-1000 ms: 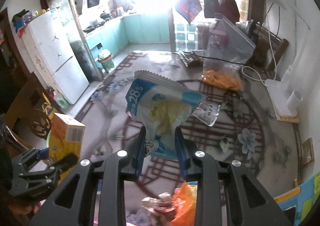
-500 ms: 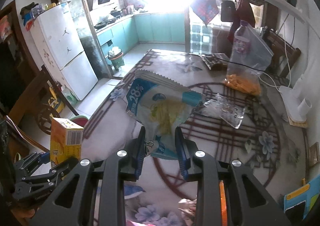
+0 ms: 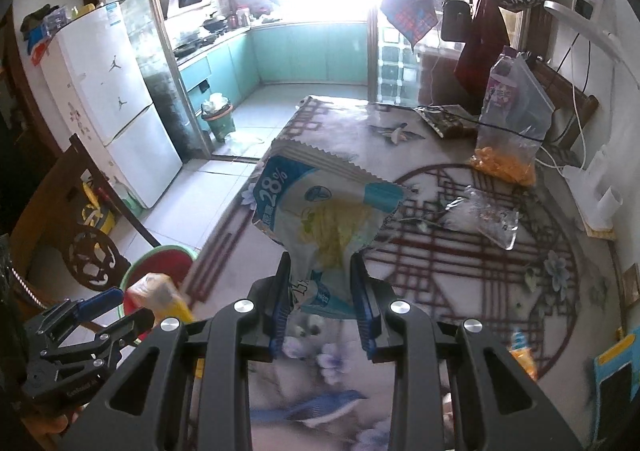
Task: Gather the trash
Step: 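Carry carton and snack bag over the red bucket and open both tools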
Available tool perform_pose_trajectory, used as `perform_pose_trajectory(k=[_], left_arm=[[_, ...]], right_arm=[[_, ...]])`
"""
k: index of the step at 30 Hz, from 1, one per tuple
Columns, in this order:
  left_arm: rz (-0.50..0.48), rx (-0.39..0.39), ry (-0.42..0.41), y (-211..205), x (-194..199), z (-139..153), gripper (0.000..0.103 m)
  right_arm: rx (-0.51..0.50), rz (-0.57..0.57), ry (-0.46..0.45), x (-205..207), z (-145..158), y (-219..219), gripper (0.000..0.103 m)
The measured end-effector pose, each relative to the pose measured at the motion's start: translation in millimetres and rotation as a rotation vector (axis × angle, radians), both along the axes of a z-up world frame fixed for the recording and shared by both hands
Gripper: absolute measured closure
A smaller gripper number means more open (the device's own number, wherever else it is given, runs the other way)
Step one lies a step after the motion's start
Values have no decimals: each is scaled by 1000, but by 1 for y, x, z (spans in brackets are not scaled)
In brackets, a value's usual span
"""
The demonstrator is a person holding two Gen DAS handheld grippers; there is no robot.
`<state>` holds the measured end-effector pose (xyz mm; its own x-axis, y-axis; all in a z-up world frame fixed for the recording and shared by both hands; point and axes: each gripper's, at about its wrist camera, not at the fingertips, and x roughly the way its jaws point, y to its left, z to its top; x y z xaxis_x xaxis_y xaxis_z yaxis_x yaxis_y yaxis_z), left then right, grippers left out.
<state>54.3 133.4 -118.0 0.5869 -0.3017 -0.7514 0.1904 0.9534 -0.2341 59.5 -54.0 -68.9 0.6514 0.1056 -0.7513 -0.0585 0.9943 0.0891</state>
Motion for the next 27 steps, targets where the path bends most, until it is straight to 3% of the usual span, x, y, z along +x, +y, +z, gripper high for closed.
perform_pose_trajectory(k=[5, 15, 21, 27], left_arm=[[-13, 6, 0, 29, 10, -2, 41], [58, -35, 71, 92, 26, -26, 45], [118, -34, 65, 125, 27, -26, 45], [174, -27, 51, 155, 20, -23, 45]], right_arm=[[-22, -15, 0, 2, -4, 30, 75], [-12, -27, 38, 8, -12, 60, 75], [34, 66, 88, 20, -25, 97, 75], [58, 229, 168, 37, -53, 157, 75]])
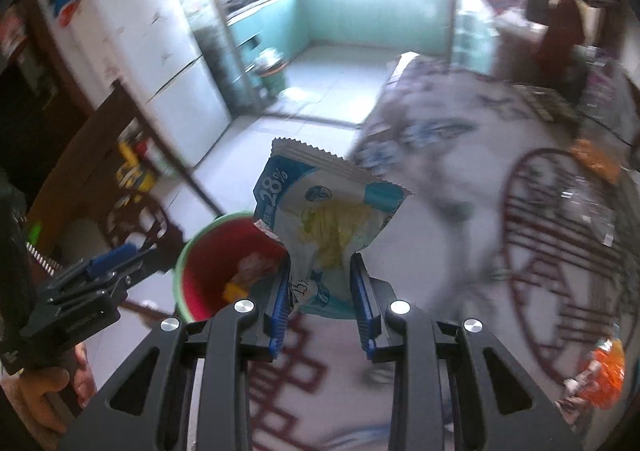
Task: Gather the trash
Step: 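Carry carton and snack bag over the red bucket and open both tools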
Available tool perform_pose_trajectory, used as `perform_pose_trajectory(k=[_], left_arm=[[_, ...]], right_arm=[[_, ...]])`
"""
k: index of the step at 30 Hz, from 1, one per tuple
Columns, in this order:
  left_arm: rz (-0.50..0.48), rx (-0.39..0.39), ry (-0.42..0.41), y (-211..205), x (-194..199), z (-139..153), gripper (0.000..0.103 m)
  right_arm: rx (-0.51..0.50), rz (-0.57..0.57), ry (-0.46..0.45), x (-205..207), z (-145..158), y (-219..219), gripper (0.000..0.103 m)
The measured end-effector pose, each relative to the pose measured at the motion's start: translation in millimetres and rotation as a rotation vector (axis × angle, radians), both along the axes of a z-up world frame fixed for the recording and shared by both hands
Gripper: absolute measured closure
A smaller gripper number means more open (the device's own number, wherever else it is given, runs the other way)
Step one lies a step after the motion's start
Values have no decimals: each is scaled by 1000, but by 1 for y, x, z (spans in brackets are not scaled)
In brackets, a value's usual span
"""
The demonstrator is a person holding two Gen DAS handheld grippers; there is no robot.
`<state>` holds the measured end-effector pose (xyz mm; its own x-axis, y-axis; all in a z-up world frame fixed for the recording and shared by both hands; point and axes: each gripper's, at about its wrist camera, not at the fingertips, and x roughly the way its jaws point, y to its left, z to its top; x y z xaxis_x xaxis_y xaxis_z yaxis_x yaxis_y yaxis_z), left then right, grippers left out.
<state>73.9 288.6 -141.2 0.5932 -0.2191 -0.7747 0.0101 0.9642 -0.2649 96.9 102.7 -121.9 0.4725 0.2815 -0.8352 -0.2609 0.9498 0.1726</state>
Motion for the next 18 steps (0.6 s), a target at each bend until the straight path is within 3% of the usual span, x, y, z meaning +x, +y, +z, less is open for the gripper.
perform_pose_trajectory(k=[7, 15, 16, 18], left_arm=[[59, -1, 1, 29, -7, 2, 45], [100, -2, -2, 49, -10, 3, 45], [102, -1, -2, 51, -11, 3, 45], [106, 1, -3, 52, -11, 4, 45]], right_arm=[[12, 160, 92, 19, -39, 62, 75], [13, 209, 121, 31, -53, 94, 73], [13, 212, 120, 33, -53, 97, 67], [21, 199, 105, 36, -50, 99, 43]])
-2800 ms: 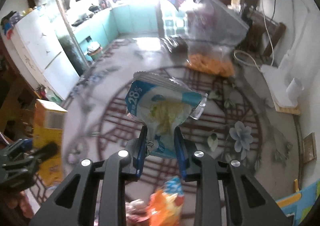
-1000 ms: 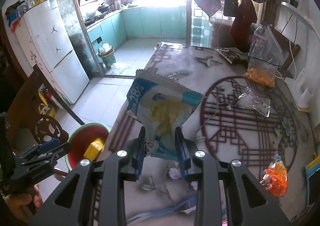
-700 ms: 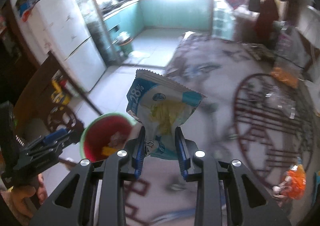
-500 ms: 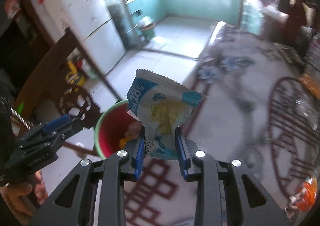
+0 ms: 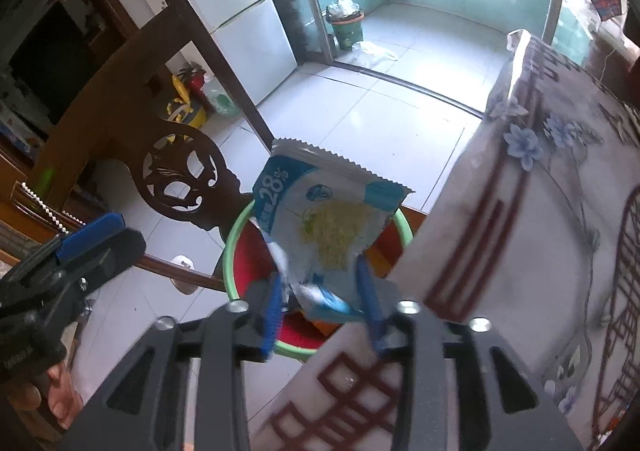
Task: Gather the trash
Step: 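Carry carton and snack bag over the red bucket and open both tools, then return to the table and grasp the orange snack bag with the right tool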
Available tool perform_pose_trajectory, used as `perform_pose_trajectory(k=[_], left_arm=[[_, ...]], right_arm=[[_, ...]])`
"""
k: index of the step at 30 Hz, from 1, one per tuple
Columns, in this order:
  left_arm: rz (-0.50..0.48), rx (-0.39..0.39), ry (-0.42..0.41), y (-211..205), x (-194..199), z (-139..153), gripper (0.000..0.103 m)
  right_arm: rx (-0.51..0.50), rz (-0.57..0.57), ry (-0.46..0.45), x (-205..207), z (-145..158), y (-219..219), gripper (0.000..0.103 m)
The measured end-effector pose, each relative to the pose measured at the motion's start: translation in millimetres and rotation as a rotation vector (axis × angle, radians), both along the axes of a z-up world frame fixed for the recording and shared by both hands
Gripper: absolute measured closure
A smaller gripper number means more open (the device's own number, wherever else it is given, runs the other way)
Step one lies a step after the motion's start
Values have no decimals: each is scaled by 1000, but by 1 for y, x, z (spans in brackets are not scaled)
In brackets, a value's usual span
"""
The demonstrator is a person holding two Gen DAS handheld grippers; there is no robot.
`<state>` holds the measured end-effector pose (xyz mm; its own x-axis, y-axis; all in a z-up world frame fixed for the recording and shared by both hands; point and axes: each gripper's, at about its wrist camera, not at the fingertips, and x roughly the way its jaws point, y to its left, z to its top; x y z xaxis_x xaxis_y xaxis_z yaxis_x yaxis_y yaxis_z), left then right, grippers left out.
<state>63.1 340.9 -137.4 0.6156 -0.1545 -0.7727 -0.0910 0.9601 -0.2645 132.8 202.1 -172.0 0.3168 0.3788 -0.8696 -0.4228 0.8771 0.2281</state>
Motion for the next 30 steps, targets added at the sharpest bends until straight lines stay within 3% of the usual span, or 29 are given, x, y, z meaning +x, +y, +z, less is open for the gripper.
perform_pose_trajectory(k=[1, 9, 16, 21, 30], left_arm=[[3, 0, 0, 1, 0, 0, 45], [-16, 2, 1, -6, 1, 0, 45], [-72, 1, -1, -28, 3, 1, 45], [-140, 3, 4, -63, 4, 1, 44], [-303, 10, -1, -162, 0, 5, 35]], right_arm=[[4, -9, -13, 0, 2, 0, 38], [10, -35, -70, -7, 26, -15, 40], [31, -107, -120, -28, 52, -60, 39], [-4, -196, -139, -48, 60, -117, 39], [-100, -455, -155, -105, 61, -277, 31]])
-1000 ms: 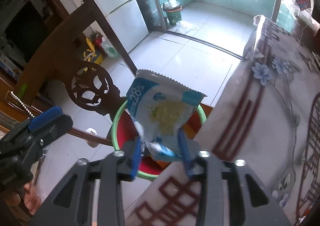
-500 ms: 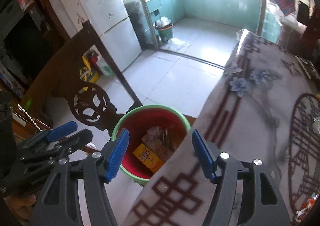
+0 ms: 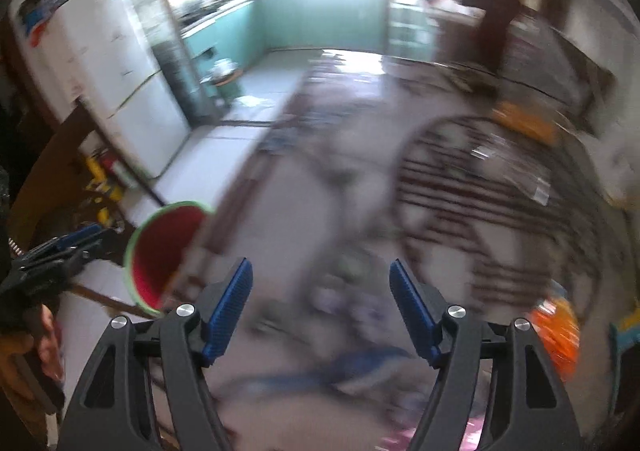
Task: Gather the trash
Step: 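Return to the table and grasp the orange snack bag with the right tool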
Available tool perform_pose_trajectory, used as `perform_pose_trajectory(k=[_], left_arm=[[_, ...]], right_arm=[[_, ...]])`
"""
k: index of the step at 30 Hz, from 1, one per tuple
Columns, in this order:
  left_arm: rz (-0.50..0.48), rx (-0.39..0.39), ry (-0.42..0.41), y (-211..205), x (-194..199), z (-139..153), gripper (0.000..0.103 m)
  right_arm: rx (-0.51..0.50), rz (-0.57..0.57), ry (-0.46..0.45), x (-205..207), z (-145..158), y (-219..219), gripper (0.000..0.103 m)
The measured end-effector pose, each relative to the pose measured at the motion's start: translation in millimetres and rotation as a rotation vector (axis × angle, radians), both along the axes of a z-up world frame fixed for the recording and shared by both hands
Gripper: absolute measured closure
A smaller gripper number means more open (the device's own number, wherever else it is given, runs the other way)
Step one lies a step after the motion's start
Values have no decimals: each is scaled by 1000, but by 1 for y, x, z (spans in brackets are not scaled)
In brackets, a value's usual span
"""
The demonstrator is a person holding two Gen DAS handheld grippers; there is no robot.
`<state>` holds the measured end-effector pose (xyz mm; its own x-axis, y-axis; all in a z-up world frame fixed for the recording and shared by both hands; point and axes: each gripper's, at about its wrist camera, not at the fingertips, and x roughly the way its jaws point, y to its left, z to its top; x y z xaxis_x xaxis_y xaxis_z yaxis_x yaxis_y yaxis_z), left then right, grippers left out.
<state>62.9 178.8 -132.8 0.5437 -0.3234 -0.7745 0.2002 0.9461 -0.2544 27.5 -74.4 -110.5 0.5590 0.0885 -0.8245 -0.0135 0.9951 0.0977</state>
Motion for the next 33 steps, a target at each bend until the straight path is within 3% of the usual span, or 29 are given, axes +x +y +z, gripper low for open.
perform_pose_trajectory(k=[6, 10, 18, 20, 22, 23, 33], left_arm=[[-82, -17, 17, -85, -16, -1, 28], [-105, -40, 44, -137, -30, -8, 28], [-127, -43, 94, -214, -61, -21, 28], [-142, -33, 106, -231, -66, -22, 28], [-158, -24, 112, -244, -69, -23, 28], [-166, -21, 116, -249, -69, -24, 27], [-309, -9, 185, -331, -56, -57, 27]], right_arm=[[-13, -186, 50, -30, -7, -127, 28], [23, -227, 136, -35, -32, -186, 28], [125, -162, 303, -28, -89, -228, 30], [156, -131, 339, -25, -99, -232, 47], [163, -113, 330, -23, -100, -235, 48], [162, -103, 319, -23, -97, -236, 55], [168, -150, 135, -26, -44, -274, 55]])
